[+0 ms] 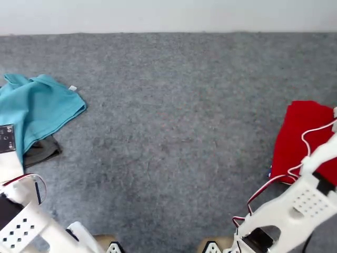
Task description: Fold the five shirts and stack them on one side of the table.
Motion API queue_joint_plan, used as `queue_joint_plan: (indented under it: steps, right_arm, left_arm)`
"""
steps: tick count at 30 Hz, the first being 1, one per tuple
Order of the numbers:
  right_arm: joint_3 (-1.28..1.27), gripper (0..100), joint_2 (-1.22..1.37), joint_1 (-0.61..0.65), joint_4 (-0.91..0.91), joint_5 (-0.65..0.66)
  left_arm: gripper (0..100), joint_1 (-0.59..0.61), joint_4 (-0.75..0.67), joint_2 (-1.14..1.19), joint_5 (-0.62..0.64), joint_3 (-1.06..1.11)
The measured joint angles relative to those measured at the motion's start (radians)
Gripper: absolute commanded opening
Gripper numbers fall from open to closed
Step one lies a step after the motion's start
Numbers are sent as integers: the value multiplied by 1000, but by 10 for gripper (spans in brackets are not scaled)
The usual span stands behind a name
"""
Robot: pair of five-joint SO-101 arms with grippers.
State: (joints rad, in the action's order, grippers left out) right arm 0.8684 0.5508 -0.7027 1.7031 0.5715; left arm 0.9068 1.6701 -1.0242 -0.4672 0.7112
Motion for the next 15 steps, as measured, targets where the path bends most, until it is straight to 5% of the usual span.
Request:
queue_joint_plan:
  steps: [10, 15]
  right_arm:
    - [8, 9, 242, -68, -278, 206]
    - [126, 9, 244, -68, -244, 215]
  left_arm:
    - [14, 0, 2, -58, 0, 0]
    - [14, 0, 2, -163, 0, 0]
